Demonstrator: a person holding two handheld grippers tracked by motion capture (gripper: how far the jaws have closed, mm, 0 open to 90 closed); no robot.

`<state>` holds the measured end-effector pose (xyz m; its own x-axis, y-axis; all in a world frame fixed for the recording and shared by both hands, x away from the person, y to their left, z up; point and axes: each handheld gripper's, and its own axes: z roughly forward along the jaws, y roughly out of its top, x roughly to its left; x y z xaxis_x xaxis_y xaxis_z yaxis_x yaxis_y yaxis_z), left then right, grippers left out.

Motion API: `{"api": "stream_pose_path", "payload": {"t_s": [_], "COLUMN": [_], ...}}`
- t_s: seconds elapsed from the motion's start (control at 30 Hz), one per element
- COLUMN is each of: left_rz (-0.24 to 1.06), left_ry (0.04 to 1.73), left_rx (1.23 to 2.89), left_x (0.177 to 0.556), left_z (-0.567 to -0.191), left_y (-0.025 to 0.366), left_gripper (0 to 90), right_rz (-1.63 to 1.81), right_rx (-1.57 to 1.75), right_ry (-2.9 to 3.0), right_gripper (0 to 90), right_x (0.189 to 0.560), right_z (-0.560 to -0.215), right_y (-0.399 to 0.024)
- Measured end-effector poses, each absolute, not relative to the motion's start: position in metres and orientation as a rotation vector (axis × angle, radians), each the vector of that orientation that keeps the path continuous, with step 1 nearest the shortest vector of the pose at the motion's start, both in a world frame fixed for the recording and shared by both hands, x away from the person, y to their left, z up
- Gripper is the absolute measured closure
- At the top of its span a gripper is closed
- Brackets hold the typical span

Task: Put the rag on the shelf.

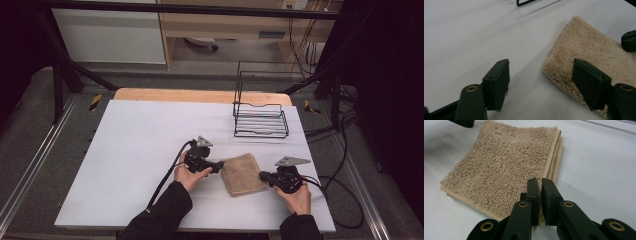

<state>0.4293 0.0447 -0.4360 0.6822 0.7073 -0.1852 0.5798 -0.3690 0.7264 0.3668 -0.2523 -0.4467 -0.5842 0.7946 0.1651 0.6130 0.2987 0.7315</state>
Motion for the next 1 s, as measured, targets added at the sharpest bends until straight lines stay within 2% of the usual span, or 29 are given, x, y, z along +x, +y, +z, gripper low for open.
{"api": "stream_pose_path", "payload": {"t_s": [0.07, 0.1, 0.13, 0.2, 0.23, 0.3, 0.33, 0.47, 0.53, 0.63, 0.8, 1.0], "left_rz": [0.205, 0.196, 0.182, 0.178, 0.172, 0.159, 0.147, 0.129, 0.125, 0.126, 0.128, 0.129], "left_ry": [0.994, 0.997, 0.997, 1.006, 1.005, 1.011, 1.010, 1.006, 1.008, 1.013, 1.020, 1.016], "left_rx": [2.083, 2.082, 2.077, 2.073, 2.080, 2.081, 2.085, 2.080, 2.080, 2.081, 2.075, 2.079], "left_x": [0.431, 0.431, 0.432, 0.434, 0.434, 0.435, 0.436, 0.435, 0.434, 0.434, 0.433, 0.433], "left_z": [-0.439, -0.440, -0.442, -0.444, -0.445, -0.449, -0.450, -0.452, -0.452, -0.453, -0.453, -0.453], "left_y": [0.041, 0.040, 0.039, 0.037, 0.037, 0.035, 0.034, 0.032, 0.031, 0.030, 0.029, 0.028], "left_gripper": [39.2, 46.7, 46.7, 54.7, 54.7, 59.5, 64.6, 73.5, 75.7, 76.9, 80.3, 82.7], "right_rz": [1.160, 1.160, 1.160, 1.164, 1.164, 1.175, 1.217, 1.248, 1.263, 1.257, 1.218, 1.168], "right_rx": [1.292, 1.291, 1.291, 1.290, 1.290, 1.283, 1.285, 1.248, 1.244, 1.236, 1.233, 1.241], "right_ry": [2.337, 2.338, 2.338, 2.336, 2.336, 2.324, 2.299, 2.267, 2.246, 2.239, 2.268, 2.276], "right_gripper": [84.9, 85.0, 85.0, 83.6, 83.6, 80.1, 75.1, 64.3, 57.9, 55.5, 57.9, 55.4], "right_x": [0.367, 0.367, 0.367, 0.367, 0.367, 0.367, 0.368, 0.375, 0.381, 0.392, 0.415, 0.437], "right_z": [-0.446, -0.447, -0.447, -0.446, -0.446, -0.445, -0.443, -0.438, -0.437, -0.437, -0.441, -0.447], "right_y": [-0.252, -0.252, -0.252, -0.252, -0.252, -0.253, -0.254, -0.253, -0.251, -0.245, -0.232, -0.226]}}
